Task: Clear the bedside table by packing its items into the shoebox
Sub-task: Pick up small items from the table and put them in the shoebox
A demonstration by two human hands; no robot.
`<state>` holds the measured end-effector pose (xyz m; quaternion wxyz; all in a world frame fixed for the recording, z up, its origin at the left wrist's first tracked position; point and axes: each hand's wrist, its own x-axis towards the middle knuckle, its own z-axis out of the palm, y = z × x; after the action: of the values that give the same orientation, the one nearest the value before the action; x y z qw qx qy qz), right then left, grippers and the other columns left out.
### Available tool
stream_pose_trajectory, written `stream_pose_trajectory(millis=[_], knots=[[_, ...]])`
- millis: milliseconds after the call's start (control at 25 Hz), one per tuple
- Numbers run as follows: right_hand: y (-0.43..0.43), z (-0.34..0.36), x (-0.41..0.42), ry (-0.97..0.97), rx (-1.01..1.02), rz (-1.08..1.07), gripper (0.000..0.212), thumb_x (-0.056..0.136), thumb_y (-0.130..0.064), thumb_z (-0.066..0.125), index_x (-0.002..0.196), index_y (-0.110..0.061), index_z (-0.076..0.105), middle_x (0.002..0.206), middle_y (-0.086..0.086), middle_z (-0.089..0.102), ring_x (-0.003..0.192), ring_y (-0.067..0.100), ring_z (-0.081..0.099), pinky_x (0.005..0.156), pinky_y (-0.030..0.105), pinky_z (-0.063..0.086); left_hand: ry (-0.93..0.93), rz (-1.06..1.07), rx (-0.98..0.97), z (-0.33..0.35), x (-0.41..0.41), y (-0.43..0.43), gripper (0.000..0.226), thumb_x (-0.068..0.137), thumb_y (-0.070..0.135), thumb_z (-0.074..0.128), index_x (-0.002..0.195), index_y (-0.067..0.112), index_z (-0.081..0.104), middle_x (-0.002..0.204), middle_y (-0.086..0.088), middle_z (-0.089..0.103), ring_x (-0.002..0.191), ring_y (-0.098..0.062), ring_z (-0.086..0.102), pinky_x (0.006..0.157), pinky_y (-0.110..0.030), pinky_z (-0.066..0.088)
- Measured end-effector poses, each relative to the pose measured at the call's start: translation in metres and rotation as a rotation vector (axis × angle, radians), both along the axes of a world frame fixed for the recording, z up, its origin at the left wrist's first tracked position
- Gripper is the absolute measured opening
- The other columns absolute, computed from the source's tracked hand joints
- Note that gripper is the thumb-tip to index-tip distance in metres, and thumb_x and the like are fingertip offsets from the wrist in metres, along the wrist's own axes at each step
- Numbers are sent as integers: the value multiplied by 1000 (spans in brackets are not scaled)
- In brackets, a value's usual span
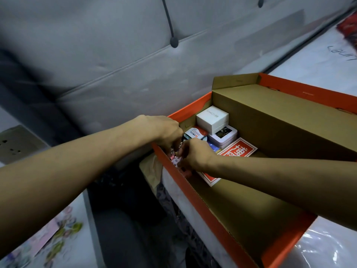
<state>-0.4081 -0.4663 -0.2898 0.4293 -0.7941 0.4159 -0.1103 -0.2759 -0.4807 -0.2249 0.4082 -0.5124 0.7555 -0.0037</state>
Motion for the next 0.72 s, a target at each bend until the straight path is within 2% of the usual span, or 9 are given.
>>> stream_pose_trajectory(millis=[80, 200, 360, 520, 720], knots=[[-1, -2, 4, 15, -1, -6, 11, 78, -8, 78, 82, -15, 70, 98, 12, 72, 93, 27, 68, 83, 36, 56, 30, 53, 45, 0, 0, -2, 30, 85, 38, 73, 114, 32, 73, 86, 6, 66, 73, -14, 54, 67, -28, 41], [-2, -3, 5, 42, -3, -24, 19, 81, -7, 74, 100, -7, 73, 104, 17, 70, 99, 31, 66, 88, 41, 54, 84, 102, 47, -3, 3, -5, 32, 84, 37, 74, 116, 29, 73, 100, 1, 72, 79, -15, 56, 69, -27, 42], [-2, -3, 3, 26, 50, -18, 26, 82, -7, 74, 108, -6, 71, 108, 18, 69, 99, 31, 66, 90, 40, 54, 187, 140, 16, -4, 9, -7, 32, 85, 36, 74, 115, 25, 74, 103, 2, 74, 82, -11, 56, 77, -27, 48], [-3, -5, 5, 31, 70, -42, 29, 87, -13, 69, 113, -2, 66, 112, 20, 66, 104, 34, 64, 91, 44, 53, 213, 159, 4, -7, 12, -8, 28, 83, 32, 76, 109, 22, 77, 102, 2, 75, 87, -12, 61, 78, -27, 49], [-7, -8, 10, 123, 152, -95, 48, 83, -16, 75, 122, 5, 57, 124, 23, 61, 117, 34, 57, 97, 45, 49, 227, 172, -9, -8, 15, -8, 31, 81, 31, 78, 110, 21, 76, 106, 1, 74, 90, -15, 63, 78, -27, 48]])
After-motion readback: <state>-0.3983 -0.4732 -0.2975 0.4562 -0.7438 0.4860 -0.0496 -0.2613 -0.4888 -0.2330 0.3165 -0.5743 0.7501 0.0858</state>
